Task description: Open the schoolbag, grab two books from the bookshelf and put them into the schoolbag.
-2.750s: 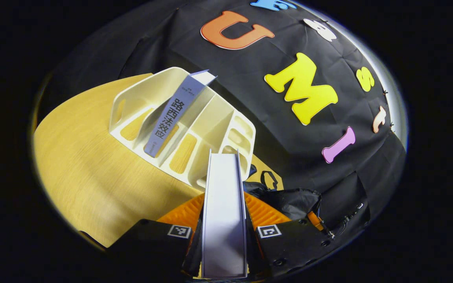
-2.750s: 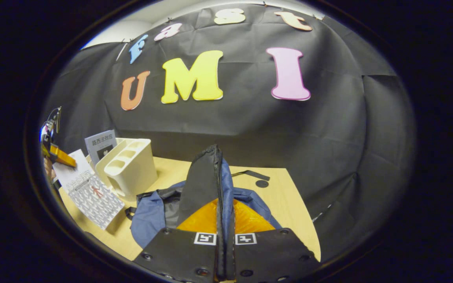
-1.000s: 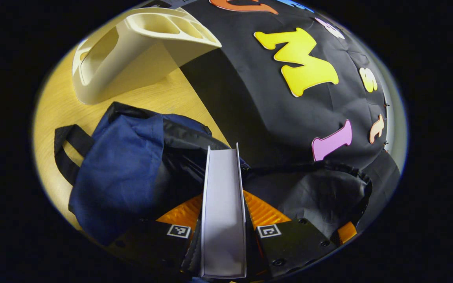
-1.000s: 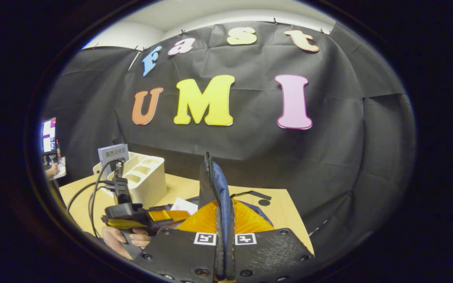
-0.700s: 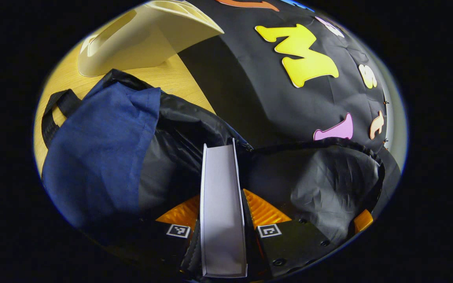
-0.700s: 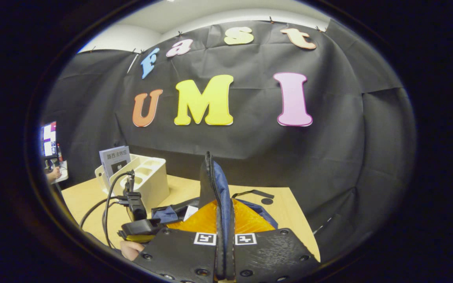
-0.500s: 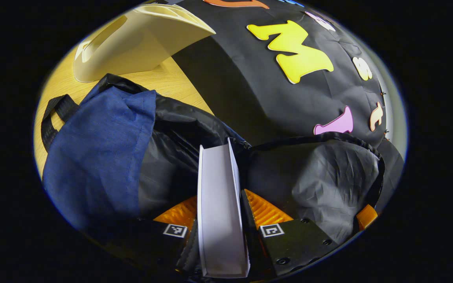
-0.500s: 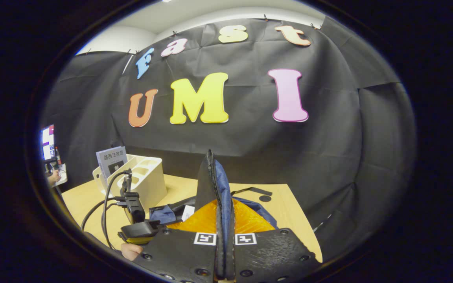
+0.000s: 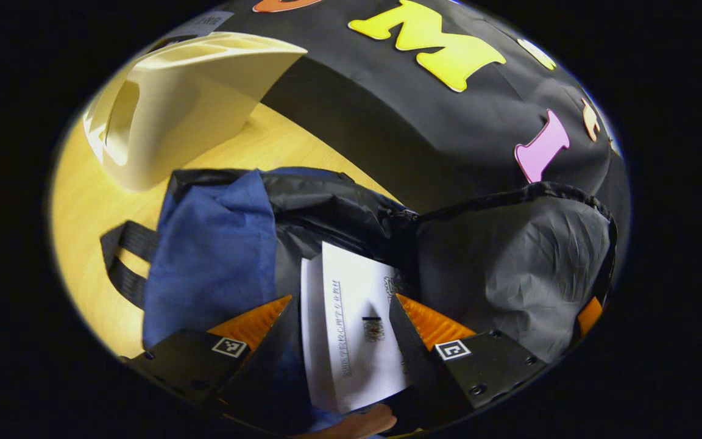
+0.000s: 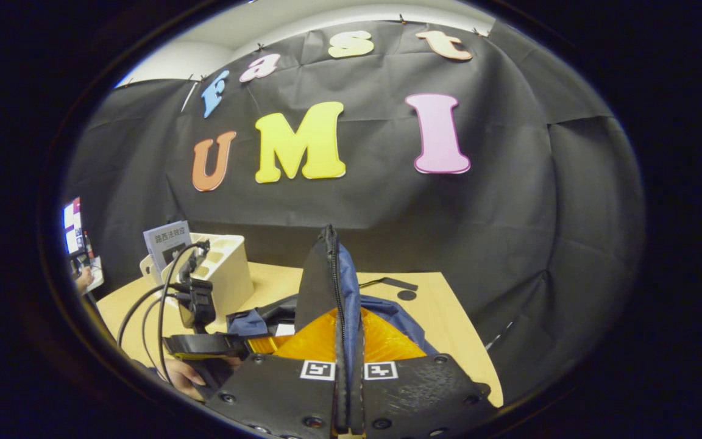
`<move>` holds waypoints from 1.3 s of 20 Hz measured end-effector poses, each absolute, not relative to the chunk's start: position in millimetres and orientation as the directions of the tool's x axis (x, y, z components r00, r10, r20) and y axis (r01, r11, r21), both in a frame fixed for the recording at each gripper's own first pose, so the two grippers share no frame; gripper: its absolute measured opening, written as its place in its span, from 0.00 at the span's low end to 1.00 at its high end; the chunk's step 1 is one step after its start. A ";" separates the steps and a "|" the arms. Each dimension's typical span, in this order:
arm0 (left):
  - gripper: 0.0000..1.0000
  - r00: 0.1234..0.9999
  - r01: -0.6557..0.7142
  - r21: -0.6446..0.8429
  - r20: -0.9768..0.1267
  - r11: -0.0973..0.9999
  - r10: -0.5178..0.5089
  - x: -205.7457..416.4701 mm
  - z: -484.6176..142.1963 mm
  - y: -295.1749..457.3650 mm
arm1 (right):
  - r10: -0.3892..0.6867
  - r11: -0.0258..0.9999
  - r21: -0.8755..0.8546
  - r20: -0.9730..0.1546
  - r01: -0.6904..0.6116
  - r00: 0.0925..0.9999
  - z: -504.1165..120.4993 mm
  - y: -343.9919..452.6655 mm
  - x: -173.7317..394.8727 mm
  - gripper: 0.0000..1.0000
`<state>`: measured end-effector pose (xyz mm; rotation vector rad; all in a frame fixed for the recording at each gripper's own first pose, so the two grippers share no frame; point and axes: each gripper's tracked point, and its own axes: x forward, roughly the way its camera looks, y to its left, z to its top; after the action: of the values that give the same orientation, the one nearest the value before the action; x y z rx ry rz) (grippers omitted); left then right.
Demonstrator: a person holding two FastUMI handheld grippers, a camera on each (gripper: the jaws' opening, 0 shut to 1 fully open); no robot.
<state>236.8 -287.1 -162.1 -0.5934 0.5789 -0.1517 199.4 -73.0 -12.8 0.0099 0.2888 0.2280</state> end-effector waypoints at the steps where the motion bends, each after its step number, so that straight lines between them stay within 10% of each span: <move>1: 0.96 0.842 -0.036 -0.548 -0.467 0.836 -0.270 236.9 -159.1 -277.4 | 0.223 0.975 0.045 -0.282 -0.220 0.933 -13.7 -73.1 199.6 0.03; 10: 0.96 0.865 0.015 -0.344 -0.467 0.939 -0.185 205.6 -144.1 -197.0 | 0.192 0.981 0.023 -0.294 -0.194 0.936 -20.9 -76.3 200.4 0.03; 26: 0.95 0.980 -0.162 -0.017 -0.124 0.987 0.159 155.1 -25.6 9.6 | 0.201 0.979 0.096 -0.321 -0.179 0.926 -41.3 -50.1 198.1 0.07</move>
<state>155.1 9.6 -25.6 -0.0269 0.1222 0.1615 198.1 -50.1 -41.3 0.0656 0.3360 0.1949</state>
